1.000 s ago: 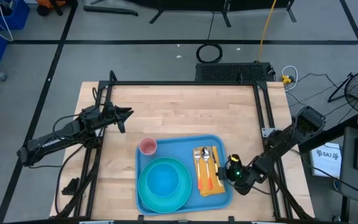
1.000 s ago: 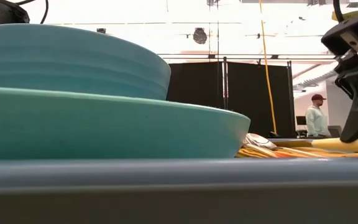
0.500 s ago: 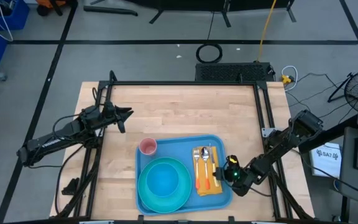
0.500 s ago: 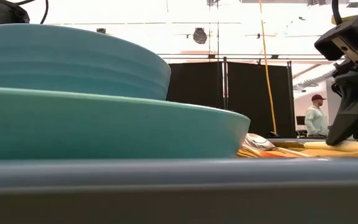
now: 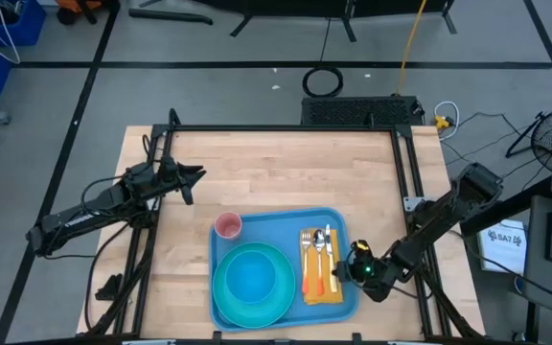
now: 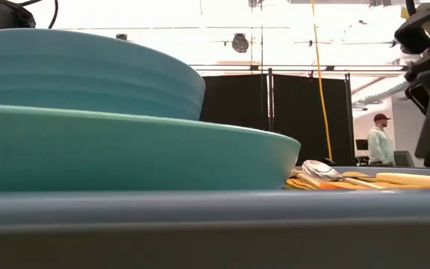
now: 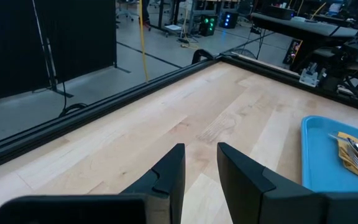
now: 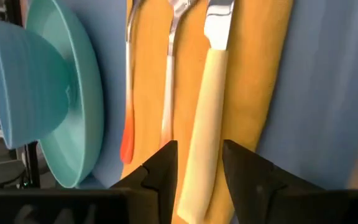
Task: Set up tray
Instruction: Return to Home Position
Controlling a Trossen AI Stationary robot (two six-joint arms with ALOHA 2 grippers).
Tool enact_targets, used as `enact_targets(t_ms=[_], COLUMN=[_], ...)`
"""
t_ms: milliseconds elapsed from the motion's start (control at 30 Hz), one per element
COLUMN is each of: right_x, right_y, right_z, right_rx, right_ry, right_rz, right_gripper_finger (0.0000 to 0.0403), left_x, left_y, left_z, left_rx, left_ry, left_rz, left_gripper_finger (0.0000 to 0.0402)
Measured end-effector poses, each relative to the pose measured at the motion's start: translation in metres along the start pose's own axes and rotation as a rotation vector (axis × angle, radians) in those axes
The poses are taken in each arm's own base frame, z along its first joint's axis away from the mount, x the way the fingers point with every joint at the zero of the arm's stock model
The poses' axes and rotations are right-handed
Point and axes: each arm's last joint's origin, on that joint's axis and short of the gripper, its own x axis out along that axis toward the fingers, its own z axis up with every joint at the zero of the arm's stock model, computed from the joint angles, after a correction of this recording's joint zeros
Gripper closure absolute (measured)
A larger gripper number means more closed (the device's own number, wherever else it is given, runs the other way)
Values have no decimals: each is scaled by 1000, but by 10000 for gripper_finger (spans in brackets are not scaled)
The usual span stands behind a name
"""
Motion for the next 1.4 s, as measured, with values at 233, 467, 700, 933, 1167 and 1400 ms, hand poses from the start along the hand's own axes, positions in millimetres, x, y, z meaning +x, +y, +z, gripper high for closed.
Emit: enact_targets(t_ms=[233, 467, 700, 933, 1167, 1400], right_x=[-16, -48, -110, -162, -170, -162], right_y=[2, 7, 12, 7, 7, 8], right_z=[12, 41, 99, 147, 159, 166], right_rx=[-63, -250, -511, -834, -897, -1062], right_ry=[-49, -90, -271, -807, -1158, -1104], right_rz=[-41, -125, -77, -66, -192, 108], right_gripper_finger=[287, 287, 287, 287, 287, 287], left_x=[0, 0, 0, 0, 0, 0], left_y=[0, 0, 0, 0, 0, 0], left_z=[0, 0, 0, 0, 0, 0], left_rx=[0, 0, 0, 0, 0, 0], left_ry=[0, 0, 0, 0, 0, 0], left_rz=[0, 0, 0, 0, 0, 0], left_gripper_finger=[305, 305, 305, 305, 305, 305])
